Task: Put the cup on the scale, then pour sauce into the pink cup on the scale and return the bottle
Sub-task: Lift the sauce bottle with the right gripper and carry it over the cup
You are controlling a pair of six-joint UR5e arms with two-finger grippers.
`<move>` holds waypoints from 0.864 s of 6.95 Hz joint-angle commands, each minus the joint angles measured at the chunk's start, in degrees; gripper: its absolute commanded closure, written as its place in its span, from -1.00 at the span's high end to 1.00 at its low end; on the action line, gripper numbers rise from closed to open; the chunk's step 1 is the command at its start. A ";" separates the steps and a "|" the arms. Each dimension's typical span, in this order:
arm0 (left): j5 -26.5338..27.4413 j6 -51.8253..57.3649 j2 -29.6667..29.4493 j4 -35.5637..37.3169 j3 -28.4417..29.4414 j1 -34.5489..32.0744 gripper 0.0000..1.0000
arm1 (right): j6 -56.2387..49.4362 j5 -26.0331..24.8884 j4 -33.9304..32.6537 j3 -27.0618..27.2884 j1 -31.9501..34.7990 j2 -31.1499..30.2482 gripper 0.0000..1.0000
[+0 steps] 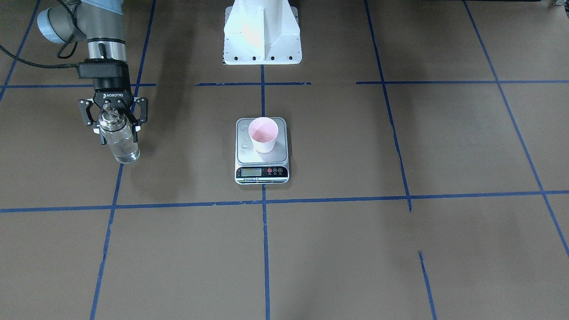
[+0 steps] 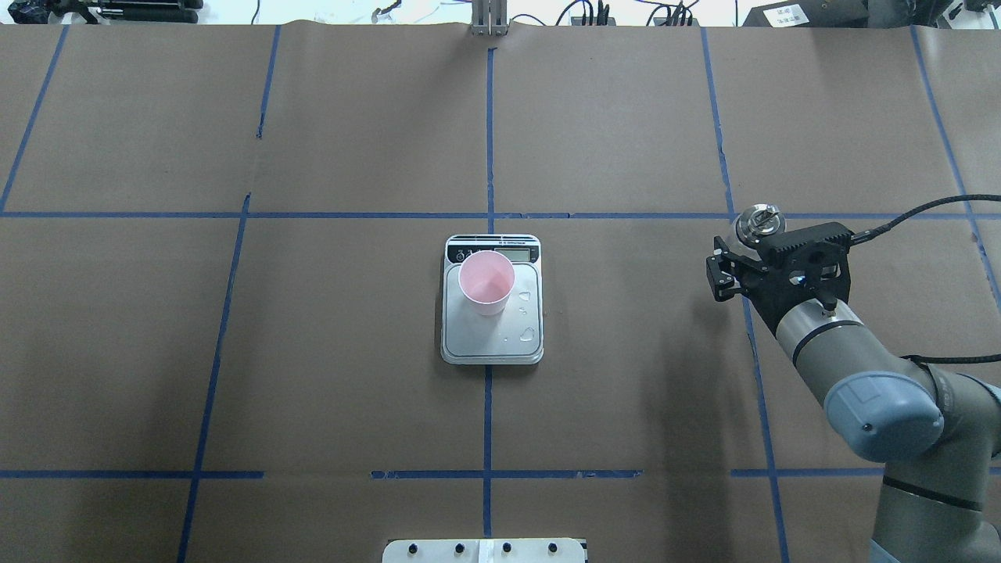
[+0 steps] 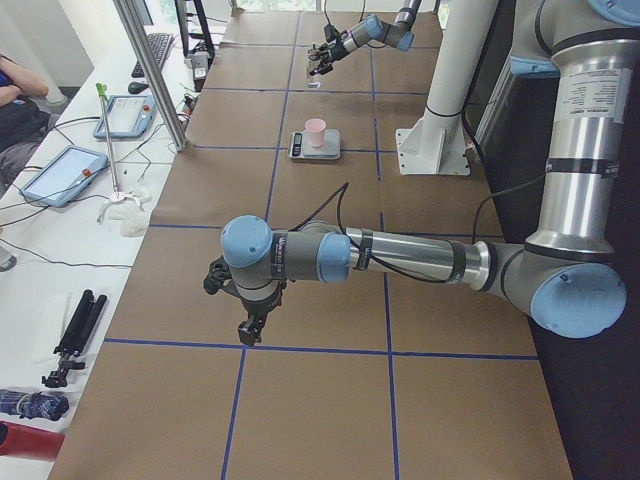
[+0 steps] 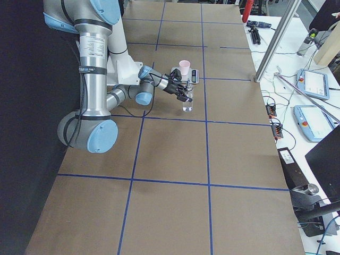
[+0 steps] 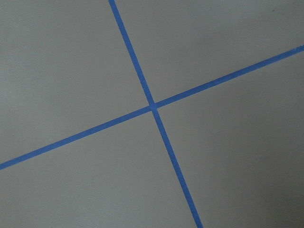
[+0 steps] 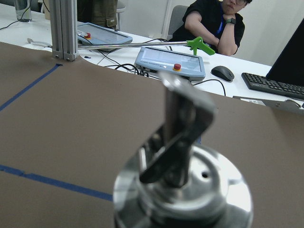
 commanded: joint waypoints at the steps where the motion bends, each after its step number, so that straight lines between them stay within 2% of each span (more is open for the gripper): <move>1: -0.45 -5.48 2.57 0.01 -0.26 -0.15 1.00 | -4.71 7.32 -0.47 -0.02 4.34 3.06 -1.00; 2: -2.98 -10.84 2.76 -0.17 -1.05 -0.41 1.00 | -10.03 7.71 -1.34 -0.11 5.49 3.52 -1.00; 3: -3.00 -11.06 2.67 -0.17 -1.23 -0.32 1.00 | -13.48 9.19 -1.96 -0.20 6.63 6.57 -1.00; 4: -3.00 -11.07 2.41 -1.56 -1.23 -0.24 1.00 | -12.29 9.12 -2.40 -0.55 6.38 7.73 -1.00; 5: -3.00 -11.24 2.58 -4.71 -0.63 -0.23 1.00 | -12.20 8.25 -5.19 -0.99 5.94 8.96 -1.00; 6: -3.09 -11.16 2.58 -4.82 -0.71 -0.23 1.00 | -12.28 5.02 -13.57 -1.08 3.85 13.06 -1.00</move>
